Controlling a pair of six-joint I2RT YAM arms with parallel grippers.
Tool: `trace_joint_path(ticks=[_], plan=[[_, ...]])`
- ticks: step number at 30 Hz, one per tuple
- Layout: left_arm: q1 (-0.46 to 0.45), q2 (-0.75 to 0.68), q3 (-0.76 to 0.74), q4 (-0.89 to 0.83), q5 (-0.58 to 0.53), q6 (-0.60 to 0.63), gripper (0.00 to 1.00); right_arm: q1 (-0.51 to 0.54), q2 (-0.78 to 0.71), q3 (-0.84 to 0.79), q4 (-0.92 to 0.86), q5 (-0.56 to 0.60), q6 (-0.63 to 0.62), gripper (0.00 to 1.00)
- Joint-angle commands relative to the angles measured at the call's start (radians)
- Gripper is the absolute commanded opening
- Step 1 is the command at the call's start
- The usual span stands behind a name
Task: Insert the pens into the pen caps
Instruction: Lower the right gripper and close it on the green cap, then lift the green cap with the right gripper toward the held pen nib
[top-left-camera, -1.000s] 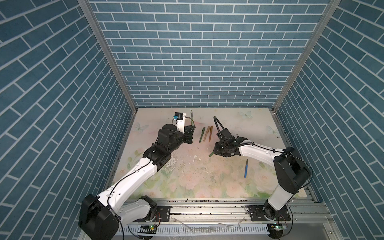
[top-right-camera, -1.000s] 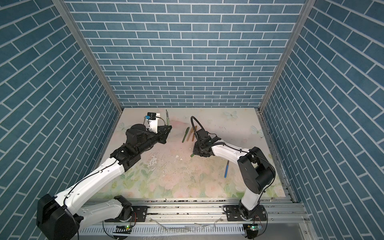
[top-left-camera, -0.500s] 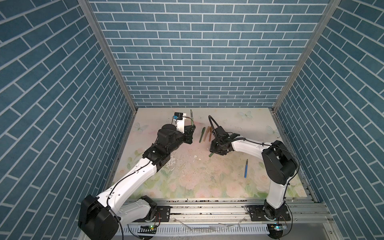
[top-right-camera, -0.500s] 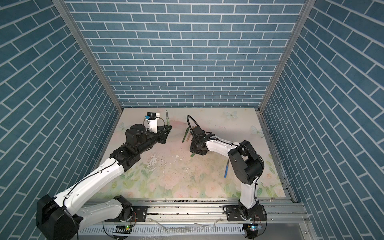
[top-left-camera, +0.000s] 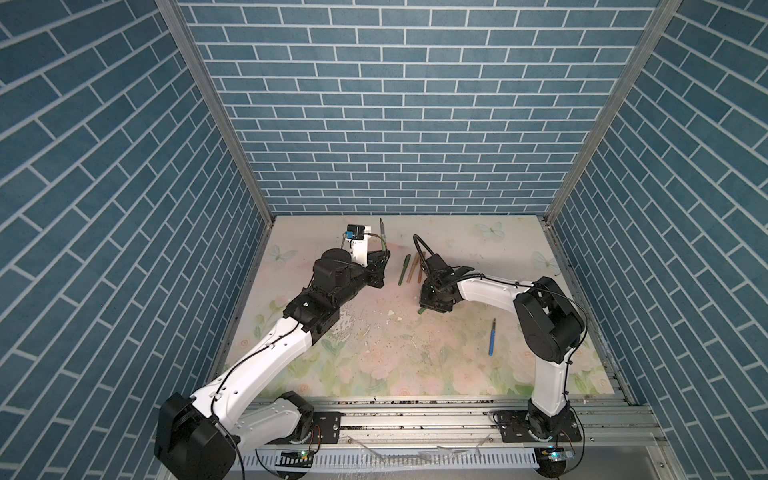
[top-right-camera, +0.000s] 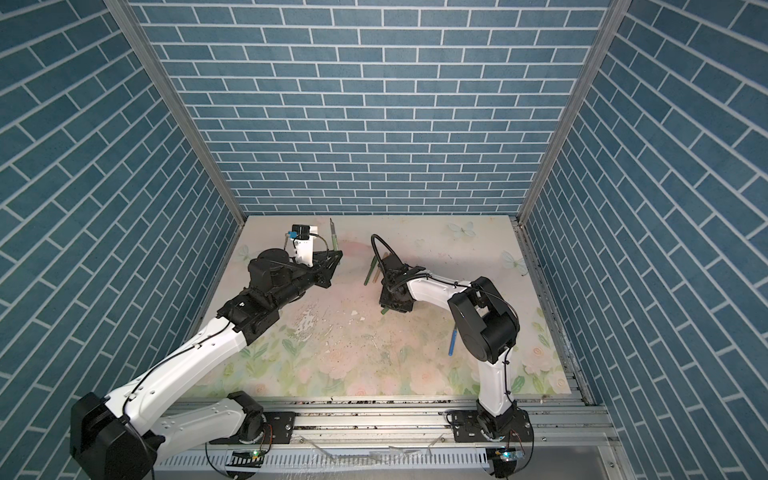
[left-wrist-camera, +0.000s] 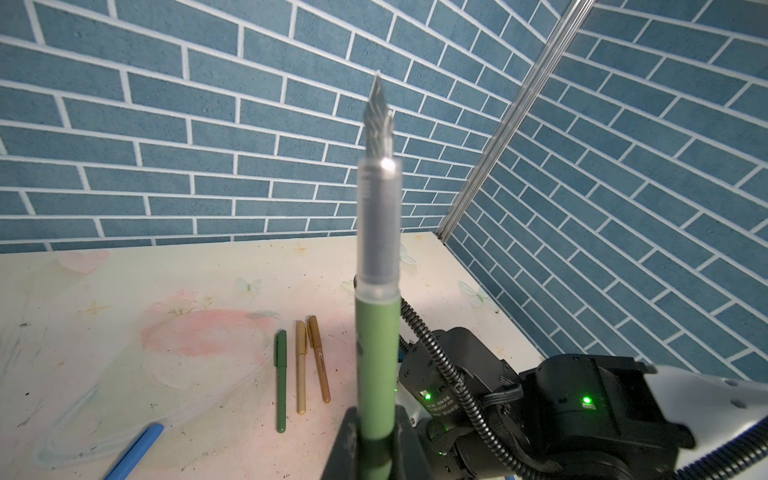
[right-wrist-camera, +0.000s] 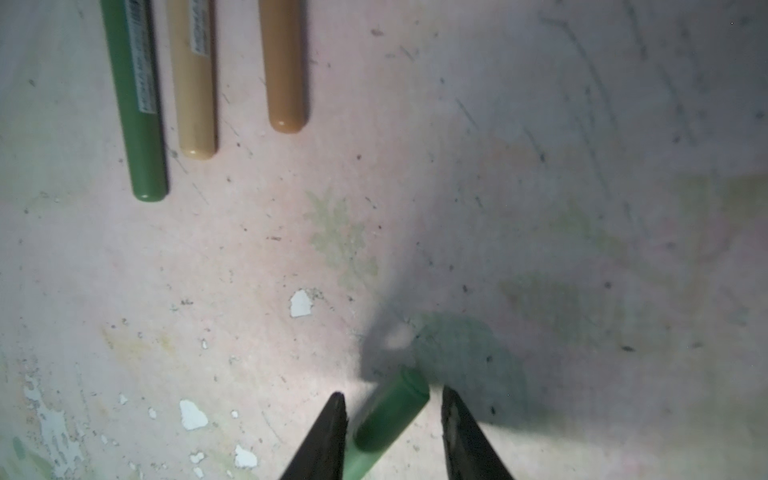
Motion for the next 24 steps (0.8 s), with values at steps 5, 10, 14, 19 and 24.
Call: trace_joint_path(ticks=[5,10,14,19,24], plan=[[0.002,-0.016,0.006,0.005,0.013,0.002,0.0,0.0,0.039,0.046,-0.04,0.016,-0.017,0.35],[0.002,-0.013,0.006,0.005,0.013,0.001,0.0,0.001,0.049,0.047,-0.045,0.012,-0.029,0.3],[0.002,-0.012,0.006,0.003,0.011,0.004,0.0,0.0,0.059,0.05,-0.059,0.009,-0.049,0.26],[0.003,-0.011,0.006,0.003,0.011,0.004,0.0,0.001,0.069,0.058,-0.082,0.013,-0.083,0.22],[0.002,-0.008,0.006,0.002,0.011,0.006,0.0,0.001,0.067,0.069,-0.098,0.02,-0.108,0.17]])
